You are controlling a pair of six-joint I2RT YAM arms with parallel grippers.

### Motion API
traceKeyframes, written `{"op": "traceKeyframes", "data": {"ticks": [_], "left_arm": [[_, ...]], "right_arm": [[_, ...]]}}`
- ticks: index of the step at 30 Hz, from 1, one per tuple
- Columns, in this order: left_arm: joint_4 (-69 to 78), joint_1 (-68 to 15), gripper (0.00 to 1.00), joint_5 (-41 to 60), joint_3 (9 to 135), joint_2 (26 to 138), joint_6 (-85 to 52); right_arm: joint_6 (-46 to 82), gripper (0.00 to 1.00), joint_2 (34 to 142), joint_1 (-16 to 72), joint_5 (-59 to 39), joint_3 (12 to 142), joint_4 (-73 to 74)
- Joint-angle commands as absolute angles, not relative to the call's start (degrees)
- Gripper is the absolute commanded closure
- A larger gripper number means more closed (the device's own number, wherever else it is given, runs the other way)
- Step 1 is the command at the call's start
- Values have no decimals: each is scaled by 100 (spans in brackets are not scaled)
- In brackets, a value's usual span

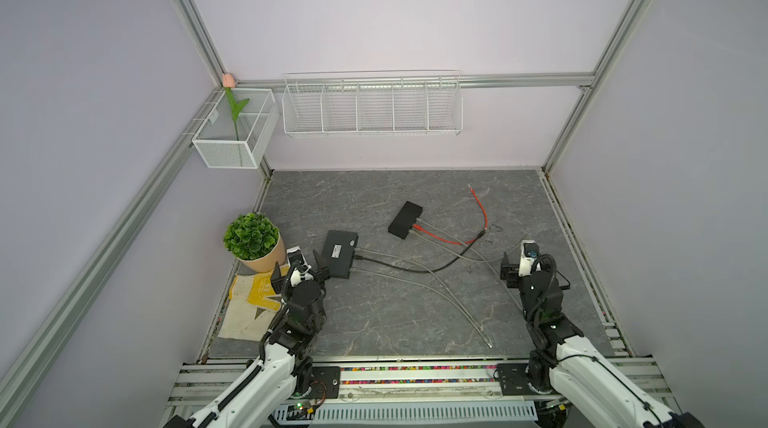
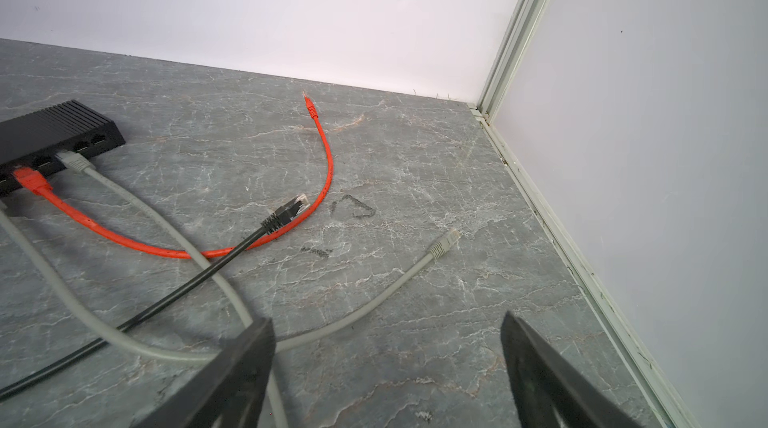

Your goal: Insert the plug into the switch port

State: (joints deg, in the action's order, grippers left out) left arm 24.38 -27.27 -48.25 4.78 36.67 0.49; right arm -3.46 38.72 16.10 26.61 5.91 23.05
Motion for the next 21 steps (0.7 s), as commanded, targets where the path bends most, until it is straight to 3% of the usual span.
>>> {"op": "traceKeyframes", "data": {"ticks": [1,21], "left_arm": [[2522,-2699,1,-4913,319,3446,60],[3413,-2606,1,-4694,123,3832,255]], "right_arm": [[-343,12,3741,1584,2792,444,2543],[-490,11,4899,1589,2749,745,3181]]}}
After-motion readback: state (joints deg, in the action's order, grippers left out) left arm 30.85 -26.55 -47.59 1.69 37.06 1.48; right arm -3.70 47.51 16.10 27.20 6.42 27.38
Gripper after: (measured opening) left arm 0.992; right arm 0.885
